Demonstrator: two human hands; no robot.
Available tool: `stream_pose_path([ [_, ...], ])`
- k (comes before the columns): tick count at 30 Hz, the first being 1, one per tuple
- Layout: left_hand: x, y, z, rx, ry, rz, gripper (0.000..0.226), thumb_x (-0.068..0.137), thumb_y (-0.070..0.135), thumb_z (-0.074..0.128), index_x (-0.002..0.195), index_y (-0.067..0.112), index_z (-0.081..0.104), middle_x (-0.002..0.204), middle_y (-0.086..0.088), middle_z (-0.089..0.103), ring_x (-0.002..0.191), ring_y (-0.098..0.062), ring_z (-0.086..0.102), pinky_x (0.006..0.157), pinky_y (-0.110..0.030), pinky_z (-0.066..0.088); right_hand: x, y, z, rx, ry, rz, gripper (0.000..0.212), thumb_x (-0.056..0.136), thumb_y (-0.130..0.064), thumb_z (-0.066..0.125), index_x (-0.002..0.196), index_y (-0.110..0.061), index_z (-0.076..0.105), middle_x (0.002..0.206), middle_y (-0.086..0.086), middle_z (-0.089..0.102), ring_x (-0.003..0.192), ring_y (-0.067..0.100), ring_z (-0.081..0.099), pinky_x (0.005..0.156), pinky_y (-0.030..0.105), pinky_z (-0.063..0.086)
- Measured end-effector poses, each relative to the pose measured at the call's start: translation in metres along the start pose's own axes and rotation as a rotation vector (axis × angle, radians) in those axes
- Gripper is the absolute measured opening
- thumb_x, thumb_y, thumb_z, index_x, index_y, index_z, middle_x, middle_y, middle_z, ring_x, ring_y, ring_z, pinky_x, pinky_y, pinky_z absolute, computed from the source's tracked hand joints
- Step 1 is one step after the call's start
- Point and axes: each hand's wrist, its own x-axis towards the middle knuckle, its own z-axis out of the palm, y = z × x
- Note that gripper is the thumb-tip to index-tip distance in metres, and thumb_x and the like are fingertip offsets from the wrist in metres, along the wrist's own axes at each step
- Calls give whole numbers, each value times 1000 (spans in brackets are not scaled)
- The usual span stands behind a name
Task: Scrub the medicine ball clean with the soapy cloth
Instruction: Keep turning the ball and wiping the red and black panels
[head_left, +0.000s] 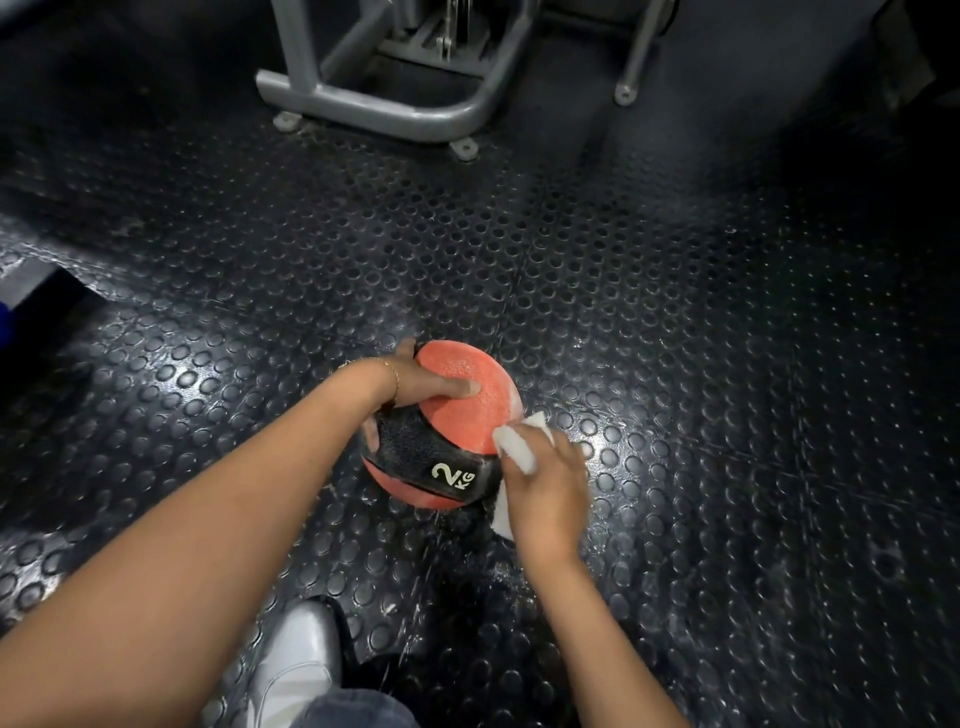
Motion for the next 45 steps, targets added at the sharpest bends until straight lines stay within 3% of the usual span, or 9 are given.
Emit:
stream_pose_path([
  [3,0,2,1,16,4,-5,110,66,60,72,148,21,12,148,-12,33,128,-35,41,104,-46,39,-8,-6,4,-18,31,-109,30,73,-14,70,102,-23,68,97,0,62,90,20,51,67,27,39],
  [8,-4,8,11,58,22,-39,112,68,63,70,148,20,5,148,-16,32,125,-41,44,97,-52,44,8,1,2,190,8,251,23,83,-23,61,106,-26,65,102,-1,58,99,19,52,75,31,44],
  [13,-9,18,16,122,52,-61,112,72,62,67,148,16,-2,148,-19,29,123,-43,44,96,-51,45,-6,-10,-1,137,7,90,26,80,-19,63,105,-26,67,102,-3,58,97,16,48,76,30,42],
  [18,-21,27,23,273,65,-110,116,73,63,65,149,11,-7,151,-20,22,132,-42,34,104,-48,37,6,0,0,198,-15,314,36,72,-45,45,97,-30,65,97,-2,63,96,23,57,75,38,50],
  [24,-17,26,15,478,44,56,125,72,51,72,145,22,-24,155,-7,-23,144,-38,-3,116,-47,18,-14,0,-12,136,-35,197,28,83,-19,63,109,-28,65,103,-12,55,100,7,43,74,24,35],
  [29,-19,2,12,473,-35,72,127,66,50,78,149,23,-13,156,-9,-6,141,-35,17,111,-42,29,-19,4,1,231,-43,301,26,85,-21,60,109,-29,65,110,-4,60,102,17,53,76,29,44],
  [34,-31,-21,15,376,-41,31,140,52,53,83,148,24,-16,152,-12,-9,142,-37,11,113,-45,22,-27,-6,0,225,-78,290,31,83,-15,60,110,-29,63,108,-5,56,101,16,51,82,30,44],
  [37,-35,-35,20,334,-28,41,146,47,54,84,146,26,-20,154,-14,-9,141,-39,10,115,-48,20,-33,-10,-4,180,-82,269,33,81,-13,61,111,-28,59,97,-12,48,91,10,50,74,25,42],
  [45,-38,-38,30,398,14,71,145,53,56,83,143,27,-27,154,-10,-16,142,-40,3,114,-52,21,-30,-3,-8,80,-125,211,34,83,-13,58,114,-27,62,111,-3,58,102,19,50,75,25,38],
])
